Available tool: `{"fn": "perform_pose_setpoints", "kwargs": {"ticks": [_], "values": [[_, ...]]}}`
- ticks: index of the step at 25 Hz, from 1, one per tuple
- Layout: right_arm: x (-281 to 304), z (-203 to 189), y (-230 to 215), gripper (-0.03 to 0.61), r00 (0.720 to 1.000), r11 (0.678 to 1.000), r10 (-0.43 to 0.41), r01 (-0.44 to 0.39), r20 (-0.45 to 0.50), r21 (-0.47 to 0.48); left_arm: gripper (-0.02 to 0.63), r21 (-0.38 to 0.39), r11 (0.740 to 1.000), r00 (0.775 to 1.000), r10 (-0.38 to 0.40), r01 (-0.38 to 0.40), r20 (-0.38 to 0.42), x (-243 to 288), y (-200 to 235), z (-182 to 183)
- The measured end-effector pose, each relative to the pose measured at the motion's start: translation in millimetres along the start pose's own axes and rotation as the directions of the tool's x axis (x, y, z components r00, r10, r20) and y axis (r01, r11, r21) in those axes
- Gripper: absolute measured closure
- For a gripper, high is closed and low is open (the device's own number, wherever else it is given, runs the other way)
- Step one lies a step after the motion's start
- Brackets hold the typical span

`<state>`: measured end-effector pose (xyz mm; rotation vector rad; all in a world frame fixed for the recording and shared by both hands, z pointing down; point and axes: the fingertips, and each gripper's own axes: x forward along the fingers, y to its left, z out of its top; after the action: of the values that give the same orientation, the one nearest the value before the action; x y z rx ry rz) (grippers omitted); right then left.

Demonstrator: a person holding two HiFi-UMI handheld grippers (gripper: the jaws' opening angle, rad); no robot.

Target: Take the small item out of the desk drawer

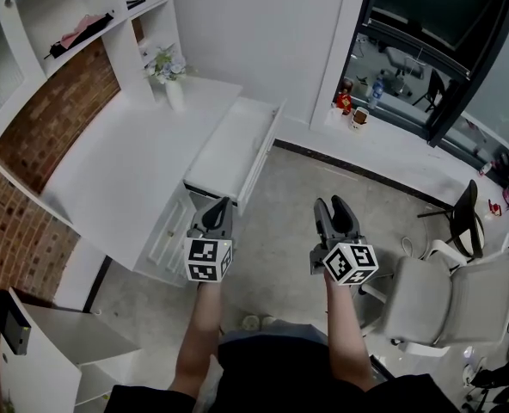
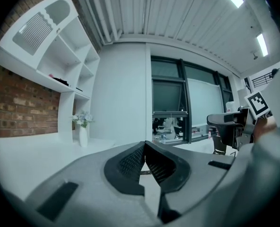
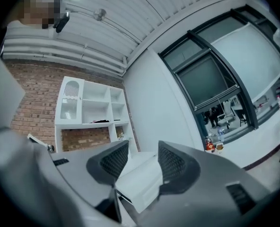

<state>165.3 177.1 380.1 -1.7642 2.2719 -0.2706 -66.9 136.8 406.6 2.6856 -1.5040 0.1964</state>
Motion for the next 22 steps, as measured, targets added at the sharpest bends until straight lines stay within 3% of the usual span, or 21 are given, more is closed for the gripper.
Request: {"fn": "perform_pose_setpoints", "kwargs": {"ticks": [12,22], "values": [[-3.1,-1.1,6.1,0.362,0.998,0.998,-0.048,0.046,0.039,0.031,0.604,0.022,0.999,0.999,-0.040,0.039,0.015,3.4,17.5,2.2],[47.7,4.1,-23.3,0.362,0.998,0.999,-0.037,0.036,0.046,0.016,0.604,0.025,0.999,0.999,-0.037,0.036,0.039,57.5,30.8,10.1]]}}
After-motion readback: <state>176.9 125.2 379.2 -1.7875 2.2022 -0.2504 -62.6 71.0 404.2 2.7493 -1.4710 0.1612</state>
